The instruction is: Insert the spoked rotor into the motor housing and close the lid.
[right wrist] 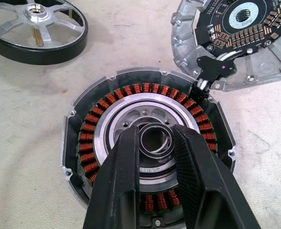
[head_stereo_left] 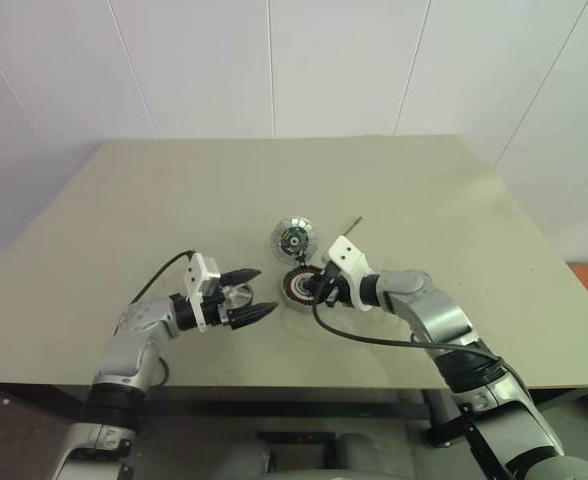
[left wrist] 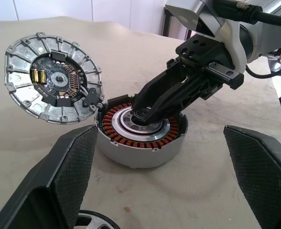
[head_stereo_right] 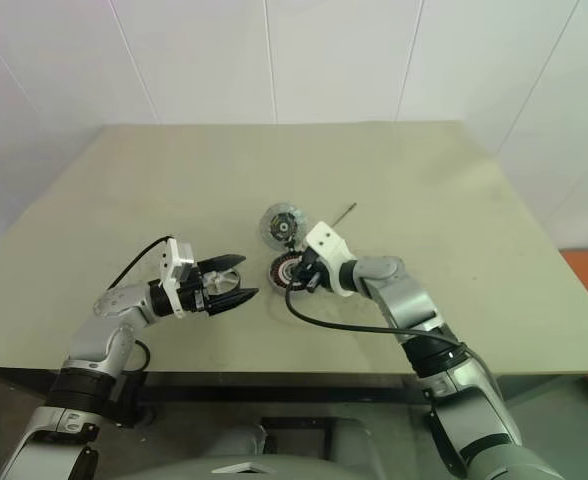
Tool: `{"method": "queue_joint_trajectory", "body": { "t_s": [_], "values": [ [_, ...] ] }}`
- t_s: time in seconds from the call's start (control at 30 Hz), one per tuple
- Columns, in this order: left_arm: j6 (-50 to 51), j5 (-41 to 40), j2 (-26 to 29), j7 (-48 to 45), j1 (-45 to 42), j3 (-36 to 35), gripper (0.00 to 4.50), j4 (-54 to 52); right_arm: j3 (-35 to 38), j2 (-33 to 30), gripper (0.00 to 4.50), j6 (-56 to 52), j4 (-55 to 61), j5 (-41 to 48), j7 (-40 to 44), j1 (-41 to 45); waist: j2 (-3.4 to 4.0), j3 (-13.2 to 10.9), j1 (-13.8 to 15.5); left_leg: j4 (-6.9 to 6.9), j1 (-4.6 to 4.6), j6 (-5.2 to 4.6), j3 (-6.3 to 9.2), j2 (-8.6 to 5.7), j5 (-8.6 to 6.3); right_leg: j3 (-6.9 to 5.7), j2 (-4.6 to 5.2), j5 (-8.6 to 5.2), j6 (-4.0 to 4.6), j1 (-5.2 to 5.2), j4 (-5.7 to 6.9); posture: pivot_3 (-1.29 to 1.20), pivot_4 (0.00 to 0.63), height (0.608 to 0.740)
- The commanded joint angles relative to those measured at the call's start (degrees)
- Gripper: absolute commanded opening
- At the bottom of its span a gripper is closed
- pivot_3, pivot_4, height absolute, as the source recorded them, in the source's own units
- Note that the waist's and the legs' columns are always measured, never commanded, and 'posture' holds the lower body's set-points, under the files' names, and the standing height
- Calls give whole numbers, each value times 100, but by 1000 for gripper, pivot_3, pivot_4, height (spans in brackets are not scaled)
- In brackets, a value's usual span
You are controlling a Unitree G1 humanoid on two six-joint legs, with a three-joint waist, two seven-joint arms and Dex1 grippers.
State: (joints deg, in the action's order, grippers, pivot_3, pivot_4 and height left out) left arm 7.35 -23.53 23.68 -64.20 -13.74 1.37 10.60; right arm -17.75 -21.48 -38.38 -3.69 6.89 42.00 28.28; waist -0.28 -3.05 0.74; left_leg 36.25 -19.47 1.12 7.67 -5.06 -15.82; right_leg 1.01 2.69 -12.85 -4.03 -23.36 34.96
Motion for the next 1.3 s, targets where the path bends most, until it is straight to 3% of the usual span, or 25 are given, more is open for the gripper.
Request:
{"method": "queue_joint_trajectory", "body": {
  "t_s": [0.03,1.3],
  "values": [
    [-21,-71,41,-46,-103,-72,4500,-93,-107,16,657,-17,29,-94,2,33,0,0,0,0,0,0,0,0,0,0,0,0,0,0,0,0,0,740],
    [-24,-48,20,-19,-95,-69,4500,-13,8,186,657,-14,-23,-64,7,192,1,-1,-5,-3,-2,0,0,0,0,0,-1,1,-2,-5,0,0,0,740]
  ]
}}
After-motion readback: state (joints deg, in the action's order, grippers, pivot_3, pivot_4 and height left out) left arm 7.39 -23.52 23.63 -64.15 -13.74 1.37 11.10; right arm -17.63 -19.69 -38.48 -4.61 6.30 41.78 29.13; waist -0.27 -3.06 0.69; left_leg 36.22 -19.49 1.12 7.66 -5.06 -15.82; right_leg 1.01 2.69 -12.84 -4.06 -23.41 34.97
